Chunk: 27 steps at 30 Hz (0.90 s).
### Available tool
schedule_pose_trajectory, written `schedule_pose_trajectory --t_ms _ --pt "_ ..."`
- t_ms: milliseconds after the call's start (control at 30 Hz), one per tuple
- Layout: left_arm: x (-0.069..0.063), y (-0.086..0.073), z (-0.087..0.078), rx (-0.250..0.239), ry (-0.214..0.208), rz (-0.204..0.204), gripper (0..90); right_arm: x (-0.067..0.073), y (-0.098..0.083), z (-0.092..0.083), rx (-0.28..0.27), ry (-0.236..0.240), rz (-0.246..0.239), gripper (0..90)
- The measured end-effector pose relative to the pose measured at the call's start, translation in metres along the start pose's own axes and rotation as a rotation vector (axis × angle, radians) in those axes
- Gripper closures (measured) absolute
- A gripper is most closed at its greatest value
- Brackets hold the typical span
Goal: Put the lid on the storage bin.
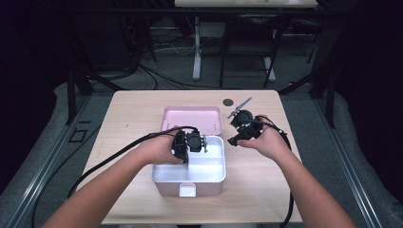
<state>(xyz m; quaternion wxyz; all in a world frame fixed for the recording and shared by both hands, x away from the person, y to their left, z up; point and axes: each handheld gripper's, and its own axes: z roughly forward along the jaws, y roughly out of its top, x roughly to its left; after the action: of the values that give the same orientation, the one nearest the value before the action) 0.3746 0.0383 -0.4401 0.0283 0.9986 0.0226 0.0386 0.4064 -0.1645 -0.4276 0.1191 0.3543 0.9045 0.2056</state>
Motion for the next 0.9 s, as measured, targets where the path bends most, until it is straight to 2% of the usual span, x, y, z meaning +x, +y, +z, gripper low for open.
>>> schedule_pose_trajectory --t_ms 100,167,400,500,567,667,700,900 --pt "0.000 0.000 0.000 0.001 -0.001 0.000 86.2 -0.001 0.006 0.004 0.018 -0.007 0.039 43.9" --pt "0.000 0.000 0.000 0.003 -0.002 0.000 86.2 -0.002 0.011 0.006 0.004 -0.022 0.036 43.9" --pt "0.000 0.000 0.000 0.004 -0.004 0.006 86.1 -0.011 0.024 0.016 -0.033 -0.056 0.070 46.9" --pt "0.000 0.001 0.000 0.006 -0.003 0.024 86.1 -0.014 0.028 0.019 -0.060 -0.100 0.064 47.3" --pt "0.000 0.000 0.000 0.002 -0.006 0.029 86.1 -0.015 0.030 0.021 -0.065 -0.058 0.117 48.9" --pt "0.000 0.000 0.000 0.001 -0.006 0.035 86.1 -0.018 0.033 0.025 -0.083 -0.072 0.131 49.5" --pt "0.000 0.000 0.000 0.001 -0.007 0.036 86.0 -0.020 0.034 0.026 -0.085 -0.060 0.143 50.9" --pt "0.000 0.001 0.000 0.005 -0.010 0.033 86.4 -0.027 0.038 0.035 -0.057 -0.054 0.220 51.2"
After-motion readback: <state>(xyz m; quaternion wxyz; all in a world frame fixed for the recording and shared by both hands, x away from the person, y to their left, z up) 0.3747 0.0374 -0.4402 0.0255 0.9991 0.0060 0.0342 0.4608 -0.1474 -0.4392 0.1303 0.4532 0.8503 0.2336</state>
